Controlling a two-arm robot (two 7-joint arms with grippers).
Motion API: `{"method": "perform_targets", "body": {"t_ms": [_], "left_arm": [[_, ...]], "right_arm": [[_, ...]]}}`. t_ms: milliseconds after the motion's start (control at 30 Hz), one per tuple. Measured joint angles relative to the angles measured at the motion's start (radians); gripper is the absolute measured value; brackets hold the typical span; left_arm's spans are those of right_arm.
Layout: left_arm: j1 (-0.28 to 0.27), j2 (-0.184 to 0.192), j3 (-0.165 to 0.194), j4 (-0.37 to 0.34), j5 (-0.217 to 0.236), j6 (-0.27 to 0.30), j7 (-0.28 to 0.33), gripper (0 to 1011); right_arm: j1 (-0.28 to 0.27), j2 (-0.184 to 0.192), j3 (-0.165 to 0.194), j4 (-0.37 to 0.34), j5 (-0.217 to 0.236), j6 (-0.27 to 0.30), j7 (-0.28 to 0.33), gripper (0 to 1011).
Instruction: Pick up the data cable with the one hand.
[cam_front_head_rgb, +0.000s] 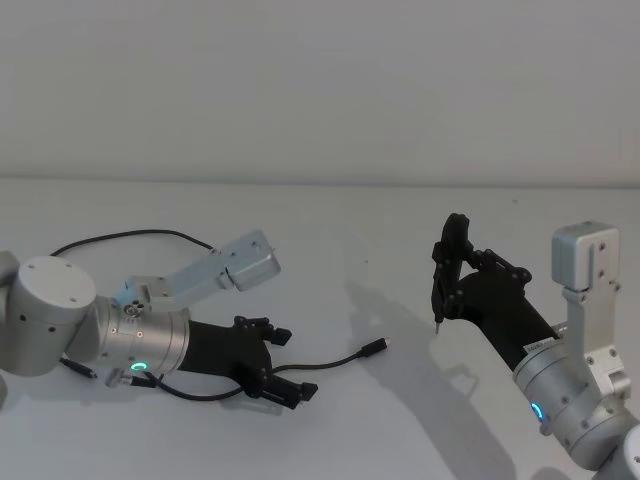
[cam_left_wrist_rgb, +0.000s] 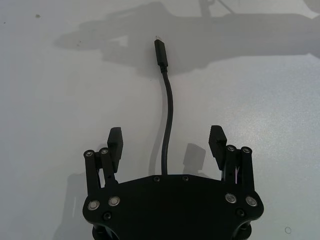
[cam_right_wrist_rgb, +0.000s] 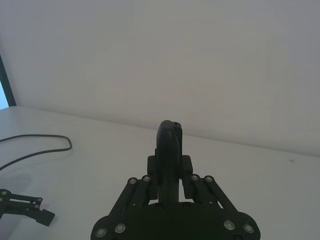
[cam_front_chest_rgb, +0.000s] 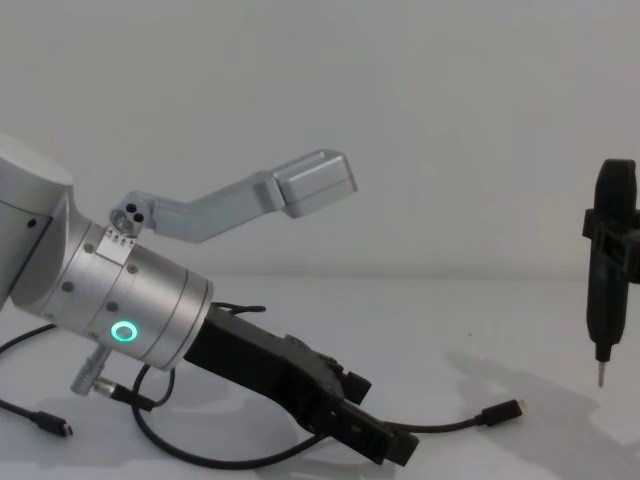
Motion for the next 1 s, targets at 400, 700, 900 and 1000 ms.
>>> {"method": "perform_targets", "body": {"t_ms": [400, 700, 900, 1000], "left_arm": [[-0.003, -0.002, 0.008, -0.001, -0.014, 0.024, 0.009, 1001], [-0.001, -0.005, 0.01, -0.002, -0.032, 0.047, 0.018, 1001], [0.001, -0.006, 0.011, -0.003, -0.042, 0.059, 0.021, 962], [0.001, -0.006, 0.011, -0.004, -0.044, 0.062, 0.022, 912]], "right_arm": [[0.0, 0.0, 0.0, 0.0, 0.0, 0.0, 0.0, 274], [0.0, 0.0, 0.0, 0.0, 0.0, 0.0, 0.0, 275], [0.0, 0.0, 0.0, 0.0, 0.0, 0.0, 0.0, 274], [0.0, 0.0, 0.0, 0.0, 0.0, 0.0, 0.0, 275]]}}
